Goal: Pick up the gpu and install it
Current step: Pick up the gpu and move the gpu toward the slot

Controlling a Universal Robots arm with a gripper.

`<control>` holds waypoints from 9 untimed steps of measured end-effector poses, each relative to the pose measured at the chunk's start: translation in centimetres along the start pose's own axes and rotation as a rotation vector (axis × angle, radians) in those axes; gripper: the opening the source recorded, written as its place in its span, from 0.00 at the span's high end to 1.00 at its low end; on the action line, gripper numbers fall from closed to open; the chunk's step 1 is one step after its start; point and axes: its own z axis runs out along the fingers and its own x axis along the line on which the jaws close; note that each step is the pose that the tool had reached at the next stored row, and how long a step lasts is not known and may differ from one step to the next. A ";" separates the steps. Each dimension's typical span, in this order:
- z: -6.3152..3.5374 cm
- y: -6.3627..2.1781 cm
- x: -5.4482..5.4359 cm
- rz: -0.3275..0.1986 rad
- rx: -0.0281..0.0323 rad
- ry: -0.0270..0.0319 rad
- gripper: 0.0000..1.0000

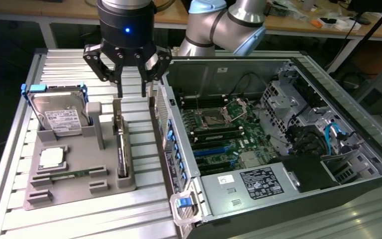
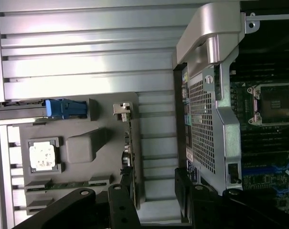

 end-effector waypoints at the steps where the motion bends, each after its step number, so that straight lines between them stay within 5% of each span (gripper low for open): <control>1: 0.14 0.00 0.0 0.000 0.0001 0.0001 0.52; 9: 1.33 -0.09 0.6 0.000 -0.0001 -0.0002 0.52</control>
